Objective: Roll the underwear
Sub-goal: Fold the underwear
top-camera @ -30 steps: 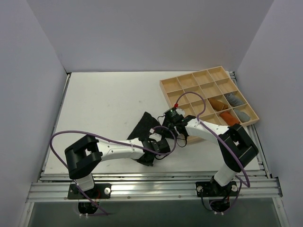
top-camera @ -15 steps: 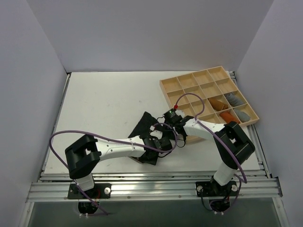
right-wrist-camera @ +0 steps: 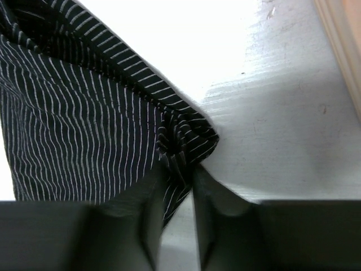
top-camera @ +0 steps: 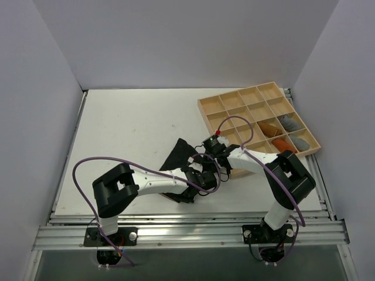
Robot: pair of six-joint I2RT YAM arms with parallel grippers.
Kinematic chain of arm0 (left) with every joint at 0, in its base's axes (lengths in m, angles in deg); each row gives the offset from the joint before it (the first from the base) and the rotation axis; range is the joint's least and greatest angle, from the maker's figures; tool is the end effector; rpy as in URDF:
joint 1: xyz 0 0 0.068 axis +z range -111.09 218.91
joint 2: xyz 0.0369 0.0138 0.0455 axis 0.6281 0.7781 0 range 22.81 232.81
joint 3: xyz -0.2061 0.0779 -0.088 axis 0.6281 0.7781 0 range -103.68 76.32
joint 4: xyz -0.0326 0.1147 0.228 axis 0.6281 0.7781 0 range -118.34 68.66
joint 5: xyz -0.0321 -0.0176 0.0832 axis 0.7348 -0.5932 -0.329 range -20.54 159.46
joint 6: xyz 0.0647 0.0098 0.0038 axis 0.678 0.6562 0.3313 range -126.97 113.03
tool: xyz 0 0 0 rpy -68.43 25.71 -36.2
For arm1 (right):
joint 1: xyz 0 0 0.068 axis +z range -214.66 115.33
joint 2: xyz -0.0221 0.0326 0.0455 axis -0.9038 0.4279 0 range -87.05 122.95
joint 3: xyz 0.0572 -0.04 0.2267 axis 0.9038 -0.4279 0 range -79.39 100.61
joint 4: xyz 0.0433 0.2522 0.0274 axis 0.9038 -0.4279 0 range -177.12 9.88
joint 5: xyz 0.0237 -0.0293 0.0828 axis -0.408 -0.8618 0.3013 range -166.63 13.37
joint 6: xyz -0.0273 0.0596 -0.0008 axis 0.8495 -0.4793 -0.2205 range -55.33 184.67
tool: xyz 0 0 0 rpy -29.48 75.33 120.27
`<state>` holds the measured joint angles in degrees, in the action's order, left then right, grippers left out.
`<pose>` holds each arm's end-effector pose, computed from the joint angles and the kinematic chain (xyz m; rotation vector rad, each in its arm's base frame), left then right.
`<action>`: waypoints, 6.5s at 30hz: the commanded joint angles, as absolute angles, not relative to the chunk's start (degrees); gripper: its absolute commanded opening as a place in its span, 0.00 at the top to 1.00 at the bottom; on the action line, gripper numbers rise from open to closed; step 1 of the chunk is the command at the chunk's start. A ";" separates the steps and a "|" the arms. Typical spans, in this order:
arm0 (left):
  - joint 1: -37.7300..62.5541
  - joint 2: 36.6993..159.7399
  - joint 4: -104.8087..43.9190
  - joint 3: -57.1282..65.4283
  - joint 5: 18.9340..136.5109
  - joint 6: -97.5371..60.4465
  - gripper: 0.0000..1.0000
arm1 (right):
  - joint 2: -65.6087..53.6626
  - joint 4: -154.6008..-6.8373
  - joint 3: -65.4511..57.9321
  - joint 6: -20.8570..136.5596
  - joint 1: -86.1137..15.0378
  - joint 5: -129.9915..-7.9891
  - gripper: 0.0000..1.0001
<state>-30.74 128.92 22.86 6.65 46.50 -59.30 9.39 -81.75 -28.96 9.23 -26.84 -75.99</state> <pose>0.1291 -0.2905 0.1156 0.4045 2.7330 0.2224 0.2686 0.2092 0.1149 0.3843 2.5170 0.7271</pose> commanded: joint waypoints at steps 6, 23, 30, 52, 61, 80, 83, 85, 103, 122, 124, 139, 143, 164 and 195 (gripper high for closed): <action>-30.43 128.81 22.29 5.66 48.00 -57.42 0.98 | 9.11 -88.54 -29.39 10.43 -27.22 -79.00 1.00; -29.03 113.96 8.14 13.20 72.77 -56.62 0.98 | -7.77 -106.75 -28.78 16.85 -29.33 -83.92 1.00; -23.23 111.15 4.36 18.56 77.45 -56.19 0.98 | -1.11 -112.28 -19.37 20.80 -28.81 -84.19 1.00; -0.03 111.40 3.56 18.22 94.68 -47.84 0.98 | 23.50 -122.31 12.53 26.34 -28.28 -80.24 1.00; 8.49 115.62 3.47 15.95 103.55 -45.82 0.98 | 35.10 -126.26 26.06 28.89 -28.45 -78.48 1.00; 24.23 131.09 7.69 4.16 110.07 -39.66 0.98 | 44.17 -123.46 42.87 35.84 -33.37 -72.58 0.69; 25.28 132.41 8.05 2.41 110.85 -39.31 0.98 | 43.55 -123.19 41.37 36.62 -34.08 -72.76 0.68; 26.08 133.99 8.57 0.48 111.56 -39.05 0.97 | 42.77 -122.84 40.32 37.07 -34.17 -72.94 0.68; 26.69 137.51 13.67 -5.60 112.18 -36.24 0.98 | 28.69 -105.53 12.45 21.52 -29.95 -76.10 0.68; 20.29 136.63 18.59 -4.98 107.08 -35.70 0.98 | 24.83 -101.66 10.88 11.59 -26.62 -72.67 0.55; 19.40 136.37 17.89 -4.63 107.08 -36.32 0.98 | 25.18 -102.00 10.25 9.92 -24.07 -73.11 0.54; 8.16 126.79 11.04 2.93 106.29 -46.95 0.98 | 5.70 -101.66 -8.19 8.23 -29.85 -75.49 0.57; 6.83 123.37 9.80 3.46 106.20 -50.38 0.98 | 1.28 -100.78 -11.54 12.10 -32.49 -74.43 0.61; 10.52 126.17 6.29 10.58 108.39 -48.98 0.98 | 27.72 -94.71 3.66 19.75 -33.46 -72.50 0.97; 27.48 131.80 20.34 -4.27 97.87 -36.25 0.53 | 40.04 -104.02 16.93 31.44 -33.99 -76.46 1.00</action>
<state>26.77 131.65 16.15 0.03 102.45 -40.88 38.55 -98.95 14.91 29.18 -33.88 -73.65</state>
